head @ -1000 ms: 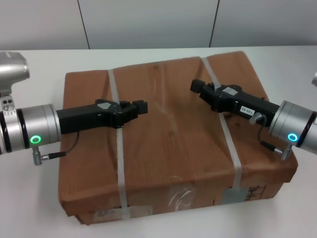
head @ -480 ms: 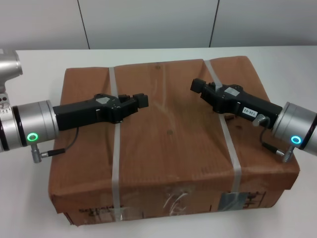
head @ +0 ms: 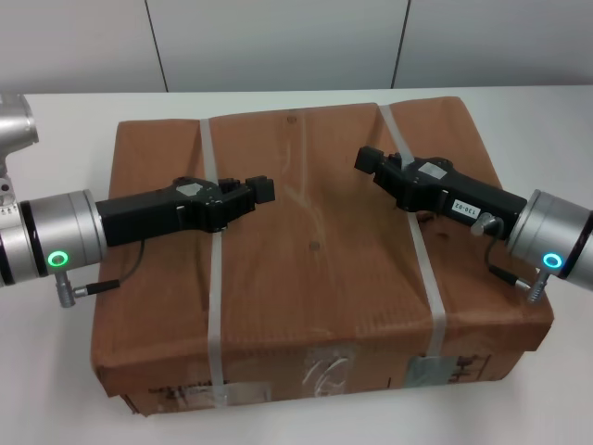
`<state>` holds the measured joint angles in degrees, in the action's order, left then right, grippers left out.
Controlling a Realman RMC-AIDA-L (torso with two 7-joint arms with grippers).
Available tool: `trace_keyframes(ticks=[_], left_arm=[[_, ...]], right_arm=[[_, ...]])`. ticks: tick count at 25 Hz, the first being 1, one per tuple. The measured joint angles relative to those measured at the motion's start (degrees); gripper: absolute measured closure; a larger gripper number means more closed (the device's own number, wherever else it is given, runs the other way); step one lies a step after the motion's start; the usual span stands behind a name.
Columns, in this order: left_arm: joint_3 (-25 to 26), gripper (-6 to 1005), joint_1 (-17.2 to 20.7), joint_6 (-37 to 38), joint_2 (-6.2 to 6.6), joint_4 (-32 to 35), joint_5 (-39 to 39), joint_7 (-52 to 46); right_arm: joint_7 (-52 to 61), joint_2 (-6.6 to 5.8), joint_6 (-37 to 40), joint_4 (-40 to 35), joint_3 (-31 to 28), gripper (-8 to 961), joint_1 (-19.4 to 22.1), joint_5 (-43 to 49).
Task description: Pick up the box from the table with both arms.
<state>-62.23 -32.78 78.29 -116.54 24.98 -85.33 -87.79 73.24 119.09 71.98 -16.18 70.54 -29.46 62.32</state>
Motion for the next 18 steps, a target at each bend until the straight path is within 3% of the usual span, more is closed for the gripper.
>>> trace_keyframes(ticks=[18], left_arm=[[0.0,886,1.1,0.0,-0.08,0.0,0.1,0.5]], right_arm=[[-0.1,0.00,0.0,0.2,0.4,899,0.1,0.0]])
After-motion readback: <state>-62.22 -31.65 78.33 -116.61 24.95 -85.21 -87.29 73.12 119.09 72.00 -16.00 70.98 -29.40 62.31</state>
